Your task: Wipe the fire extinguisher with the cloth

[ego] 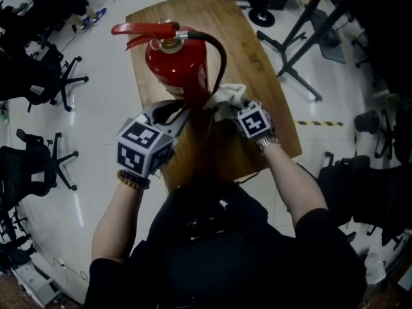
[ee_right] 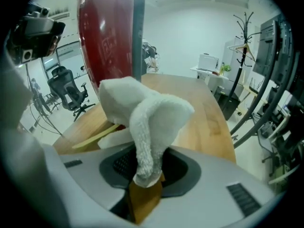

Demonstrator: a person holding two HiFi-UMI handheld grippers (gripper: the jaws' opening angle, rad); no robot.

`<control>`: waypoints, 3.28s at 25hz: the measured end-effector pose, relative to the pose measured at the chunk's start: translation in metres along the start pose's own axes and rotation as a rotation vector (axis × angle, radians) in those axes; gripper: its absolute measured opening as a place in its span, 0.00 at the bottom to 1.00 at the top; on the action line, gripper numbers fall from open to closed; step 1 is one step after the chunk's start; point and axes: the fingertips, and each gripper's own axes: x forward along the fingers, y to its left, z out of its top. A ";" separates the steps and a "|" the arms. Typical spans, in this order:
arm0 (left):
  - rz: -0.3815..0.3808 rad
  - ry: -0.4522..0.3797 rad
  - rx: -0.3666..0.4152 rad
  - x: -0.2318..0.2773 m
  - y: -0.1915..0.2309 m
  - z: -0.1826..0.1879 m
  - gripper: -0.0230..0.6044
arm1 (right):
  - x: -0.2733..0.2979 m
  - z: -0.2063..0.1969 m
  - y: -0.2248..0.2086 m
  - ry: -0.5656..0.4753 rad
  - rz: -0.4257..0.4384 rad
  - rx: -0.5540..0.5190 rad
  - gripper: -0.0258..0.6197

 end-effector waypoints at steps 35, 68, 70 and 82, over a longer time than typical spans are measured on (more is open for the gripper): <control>0.069 -0.077 0.003 -0.048 -0.001 0.004 0.11 | -0.246 0.235 -0.049 -0.677 -0.102 -0.148 0.24; 0.161 -0.073 -0.058 -0.020 -0.002 0.015 0.11 | -0.193 0.279 0.011 -0.576 0.340 -0.559 0.22; 0.171 -0.063 -0.062 -0.016 -0.004 0.014 0.11 | -0.182 0.270 0.009 -0.553 0.355 -0.556 0.22; 0.217 -0.006 -0.100 -0.005 -0.004 -0.003 0.11 | -0.092 0.212 0.003 -0.446 0.489 -0.490 0.22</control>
